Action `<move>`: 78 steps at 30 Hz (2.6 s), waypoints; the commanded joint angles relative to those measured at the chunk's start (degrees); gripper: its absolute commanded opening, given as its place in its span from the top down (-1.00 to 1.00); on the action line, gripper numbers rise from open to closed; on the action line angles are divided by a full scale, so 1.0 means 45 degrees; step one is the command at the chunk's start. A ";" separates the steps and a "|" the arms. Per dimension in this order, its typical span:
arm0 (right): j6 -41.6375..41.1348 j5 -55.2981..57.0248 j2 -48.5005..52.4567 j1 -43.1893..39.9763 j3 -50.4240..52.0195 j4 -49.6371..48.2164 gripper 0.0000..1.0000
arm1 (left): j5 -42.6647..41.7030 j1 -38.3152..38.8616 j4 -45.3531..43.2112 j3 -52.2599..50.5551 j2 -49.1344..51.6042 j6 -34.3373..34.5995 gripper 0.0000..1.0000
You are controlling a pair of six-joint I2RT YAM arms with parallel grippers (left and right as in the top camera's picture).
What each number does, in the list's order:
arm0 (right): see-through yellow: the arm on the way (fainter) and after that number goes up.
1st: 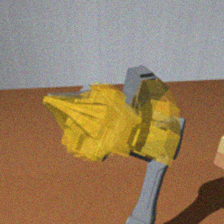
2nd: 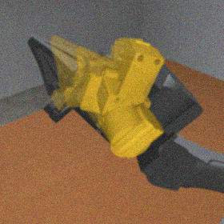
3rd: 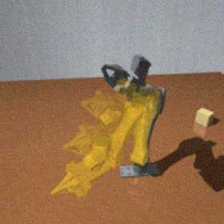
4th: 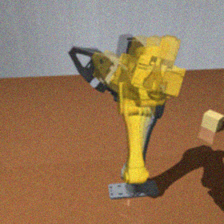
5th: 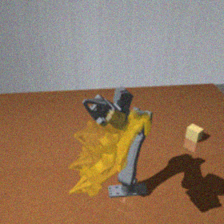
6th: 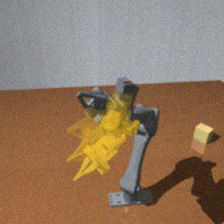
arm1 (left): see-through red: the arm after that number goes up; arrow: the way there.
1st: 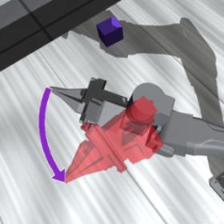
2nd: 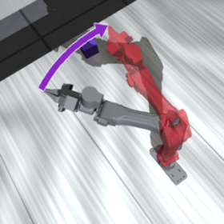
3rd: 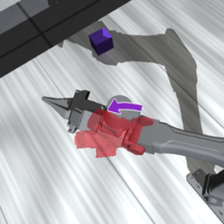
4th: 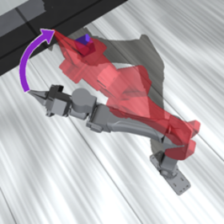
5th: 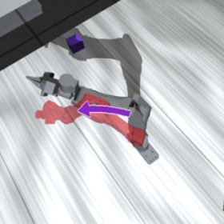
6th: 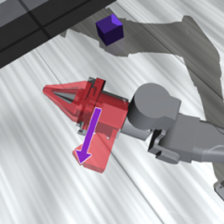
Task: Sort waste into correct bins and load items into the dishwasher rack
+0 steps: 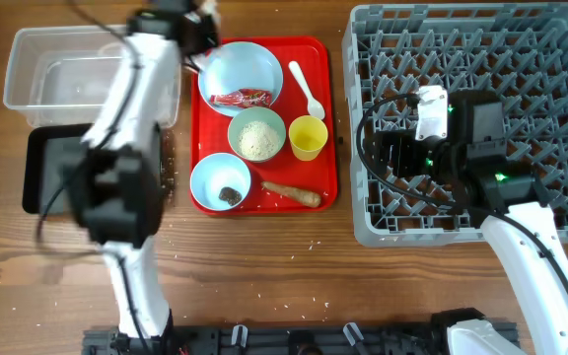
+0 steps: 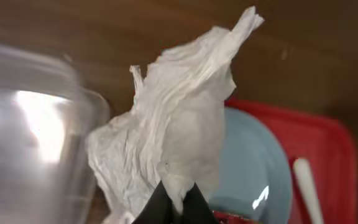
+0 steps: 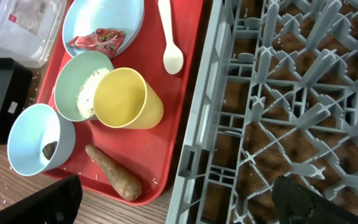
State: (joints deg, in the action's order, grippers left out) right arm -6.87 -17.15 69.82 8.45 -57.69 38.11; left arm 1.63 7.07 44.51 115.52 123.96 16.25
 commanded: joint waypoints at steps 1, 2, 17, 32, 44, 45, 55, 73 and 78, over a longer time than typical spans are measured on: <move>-0.0243 -0.0214 0.0044 0.0034 -0.0248 -0.0078 -0.99 | -0.0010 -0.1151 0.0107 0.0238 -0.1549 0.0112 0.92; -0.0243 -0.0219 0.0044 0.0034 -0.0248 -0.0078 -0.99 | -0.0010 -0.1632 0.0219 0.0238 -0.1613 0.0112 0.92; -0.0272 -0.0219 0.0044 0.0034 -0.0248 -0.0262 -1.00 | -0.0087 -0.3405 0.2370 0.0335 0.0180 0.0078 -1.00; -0.0520 -0.0209 0.0044 0.0034 -0.0248 -0.0204 -0.99 | -0.2152 0.1156 0.2370 0.0141 0.2278 -0.7567 -0.92; -0.0510 -0.0214 0.0044 0.0034 -0.0248 -0.0204 -0.99 | -0.2152 0.1166 0.1632 0.0141 0.3721 -0.7558 0.83; -0.0515 -0.0219 0.0044 0.0034 -0.0248 -0.0204 -0.99 | -0.2152 0.1166 0.1627 0.0141 0.3721 -0.7514 0.90; -0.0515 -0.0219 0.0044 0.0034 -0.0248 -0.0160 -1.00 | -0.2016 0.0267 0.0811 0.2089 0.1812 -0.2778 0.92; -0.0510 -0.0219 0.0044 0.0034 -0.0248 -0.0155 -0.99 | -0.3351 0.1049 0.2934 0.1982 0.4444 -0.9578 -0.64; -0.0505 -0.0214 0.0044 0.0034 -0.0248 -0.0155 -0.99 | -0.3351 0.1098 0.2764 0.1982 0.5027 -0.9573 -0.64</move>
State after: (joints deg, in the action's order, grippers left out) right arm -8.38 -17.15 69.82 8.45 -57.69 37.32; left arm -12.34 11.66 57.23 124.46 143.26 -25.50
